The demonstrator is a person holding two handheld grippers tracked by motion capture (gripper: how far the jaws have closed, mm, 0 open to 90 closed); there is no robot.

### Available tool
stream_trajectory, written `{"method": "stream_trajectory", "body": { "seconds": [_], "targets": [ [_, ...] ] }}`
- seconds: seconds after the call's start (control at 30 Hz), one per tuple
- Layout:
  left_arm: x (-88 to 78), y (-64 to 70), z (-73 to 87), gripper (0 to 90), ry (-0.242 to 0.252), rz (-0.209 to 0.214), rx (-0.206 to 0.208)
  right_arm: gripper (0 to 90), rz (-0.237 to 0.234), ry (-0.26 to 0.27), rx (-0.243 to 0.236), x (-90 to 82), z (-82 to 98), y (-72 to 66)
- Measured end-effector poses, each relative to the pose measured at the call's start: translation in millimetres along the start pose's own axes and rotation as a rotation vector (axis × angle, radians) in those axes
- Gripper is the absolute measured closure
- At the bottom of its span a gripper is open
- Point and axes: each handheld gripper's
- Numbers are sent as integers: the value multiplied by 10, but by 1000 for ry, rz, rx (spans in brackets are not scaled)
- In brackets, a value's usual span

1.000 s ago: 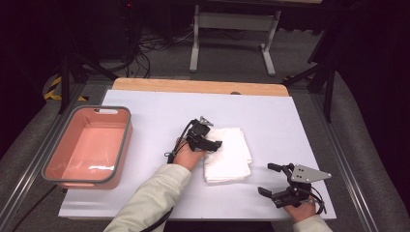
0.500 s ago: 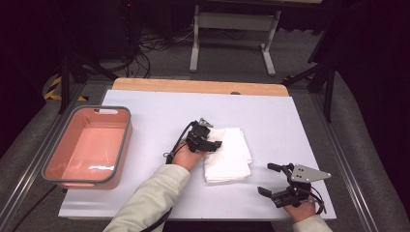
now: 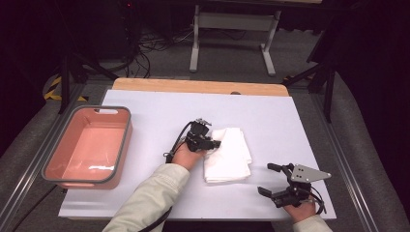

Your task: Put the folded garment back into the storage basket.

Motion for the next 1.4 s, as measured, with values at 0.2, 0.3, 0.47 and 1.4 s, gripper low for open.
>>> {"method": "stream_trajectory", "body": {
  "seconds": [0.2, 0.3, 0.47, 1.4],
  "targets": [
    [0, 7, 4, 660, 4, -1, 4, 77, 1, 0, 0, 0, 0, 0],
    [-4, 16, 6, 667, 14, -10, 12, 77, 0, 0, 0, -1, 0, 1],
    [-20, 32, 8, 675, 30, -9, 14, 80, 0, -1, 1, -1, 0, 3],
    [-564, 277, -155, 674, 279, 67, 266, 85, 7, 0, 1, -4, 1, 2]
  ]
}}
Point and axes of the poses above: each handheld gripper's, and its own axes: x roughly forward along the jaws, z roughly out of its underside, y roughly to its right, and after that the axes turned 3 degrees about y, right-handed
